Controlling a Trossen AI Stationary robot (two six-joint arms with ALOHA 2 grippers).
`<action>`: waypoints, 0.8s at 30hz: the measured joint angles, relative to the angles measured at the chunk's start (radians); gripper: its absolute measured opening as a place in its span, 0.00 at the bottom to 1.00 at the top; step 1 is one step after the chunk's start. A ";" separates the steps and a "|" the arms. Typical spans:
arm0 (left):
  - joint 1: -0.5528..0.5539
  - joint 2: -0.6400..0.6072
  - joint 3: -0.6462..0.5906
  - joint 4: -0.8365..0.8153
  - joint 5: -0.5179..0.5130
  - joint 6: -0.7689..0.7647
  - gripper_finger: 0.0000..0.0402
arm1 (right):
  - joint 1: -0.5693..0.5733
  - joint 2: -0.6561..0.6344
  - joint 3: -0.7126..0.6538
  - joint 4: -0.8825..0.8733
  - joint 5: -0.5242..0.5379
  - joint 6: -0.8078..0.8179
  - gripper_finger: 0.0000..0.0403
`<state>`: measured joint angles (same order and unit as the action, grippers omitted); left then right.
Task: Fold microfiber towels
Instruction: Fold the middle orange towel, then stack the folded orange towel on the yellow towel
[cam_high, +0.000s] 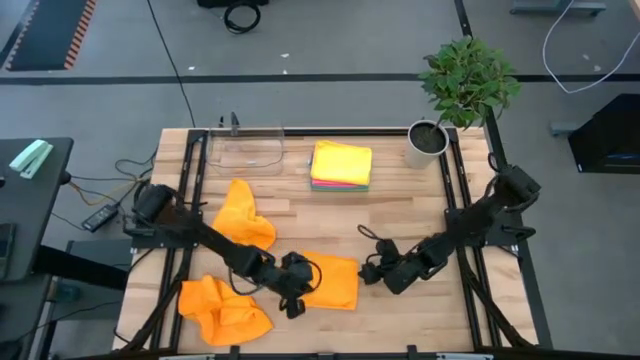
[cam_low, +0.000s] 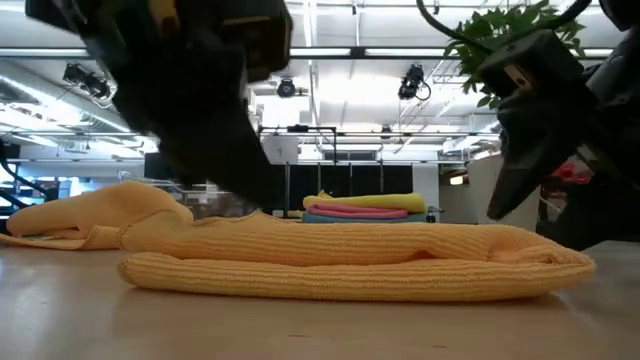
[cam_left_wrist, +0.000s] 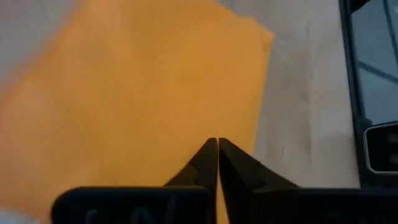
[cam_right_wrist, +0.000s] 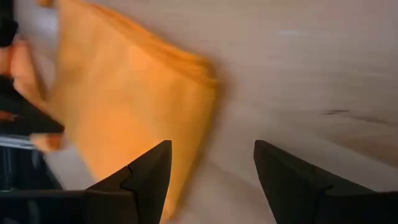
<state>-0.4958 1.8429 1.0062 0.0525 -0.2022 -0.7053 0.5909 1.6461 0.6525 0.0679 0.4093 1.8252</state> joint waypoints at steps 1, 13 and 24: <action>-0.003 0.023 0.009 0.014 0.002 -0.016 0.02 | 0.005 0.012 0.000 -0.001 -0.010 0.001 0.59; -0.046 0.098 0.038 -0.024 0.140 -0.074 0.06 | -0.020 0.110 0.051 0.070 0.027 0.009 0.58; -0.033 -0.020 0.047 -0.040 0.249 -0.045 0.07 | -0.070 0.167 0.098 0.121 0.015 -0.072 0.58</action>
<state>-0.5285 1.8231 1.0527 0.0129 0.0471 -0.7502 0.5213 1.8134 0.7502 0.1889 0.4241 1.7527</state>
